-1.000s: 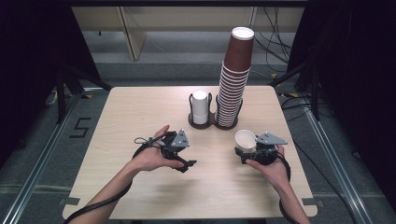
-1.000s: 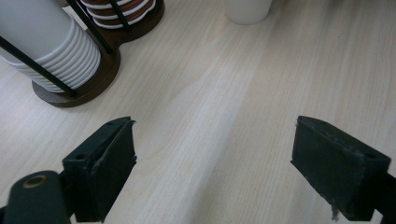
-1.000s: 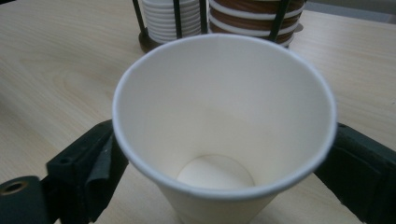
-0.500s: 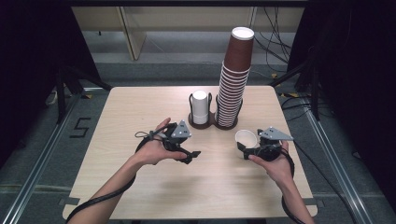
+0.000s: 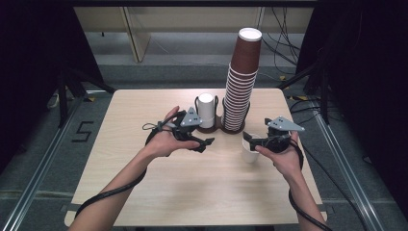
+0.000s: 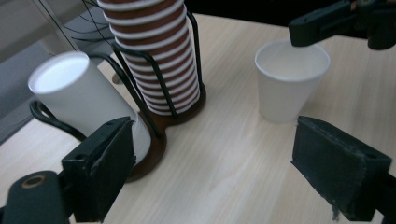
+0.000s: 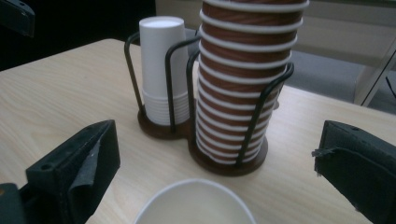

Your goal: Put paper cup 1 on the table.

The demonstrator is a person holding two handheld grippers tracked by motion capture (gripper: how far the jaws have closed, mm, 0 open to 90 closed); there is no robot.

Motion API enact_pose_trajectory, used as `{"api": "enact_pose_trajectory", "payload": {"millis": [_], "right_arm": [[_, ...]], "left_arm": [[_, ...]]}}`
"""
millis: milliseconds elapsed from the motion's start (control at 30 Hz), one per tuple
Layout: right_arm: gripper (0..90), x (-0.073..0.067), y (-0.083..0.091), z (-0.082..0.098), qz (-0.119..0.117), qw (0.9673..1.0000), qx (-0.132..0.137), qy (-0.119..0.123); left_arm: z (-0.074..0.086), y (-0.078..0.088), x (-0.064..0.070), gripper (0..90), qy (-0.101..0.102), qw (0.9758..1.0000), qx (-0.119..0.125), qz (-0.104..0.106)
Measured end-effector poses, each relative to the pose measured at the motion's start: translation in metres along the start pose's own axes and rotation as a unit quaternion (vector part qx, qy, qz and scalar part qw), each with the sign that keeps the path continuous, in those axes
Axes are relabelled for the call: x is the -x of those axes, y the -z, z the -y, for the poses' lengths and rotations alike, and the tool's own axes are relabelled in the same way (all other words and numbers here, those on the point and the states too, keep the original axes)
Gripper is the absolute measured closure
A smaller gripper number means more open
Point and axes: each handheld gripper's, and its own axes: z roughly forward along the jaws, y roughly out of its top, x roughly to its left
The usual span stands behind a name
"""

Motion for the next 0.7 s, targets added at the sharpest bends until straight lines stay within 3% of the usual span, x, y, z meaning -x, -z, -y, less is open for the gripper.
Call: {"api": "enact_pose_trajectory", "payload": {"millis": [233,367,533,567,667,700], "right_arm": [[1.0,0.007,-0.003,-0.018,0.009,0.9997,0.02,0.012],[1.2,0.009,-0.003,-0.029,0.002,0.9995,0.027,-0.016],[1.4,0.015,-0.005,-0.041,0.009,0.9993,0.037,0.001],[1.5,0.015,-0.006,-0.043,0.002,0.9993,0.035,-0.015],[1.6,0.018,-0.006,-0.051,0.008,0.999,0.042,-0.013],[1.6,0.02,-0.007,-0.054,0.013,0.9987,0.05,0.0]], "left_arm": [[-0.017,-0.005,-0.007,12.8,0.014,0.9994,0.025,-0.018],[-0.025,-0.009,-0.01,13.0,0.024,0.9985,0.042,-0.028],[-0.036,-0.015,-0.014,13.2,0.023,0.9973,0.058,-0.038],[-0.039,-0.016,-0.015,13.2,0.023,0.9971,0.062,-0.039],[-0.046,-0.021,-0.018,13.3,0.023,0.9963,0.071,-0.043],[-0.048,-0.022,-0.018,13.3,0.023,0.9961,0.073,-0.043]]}}
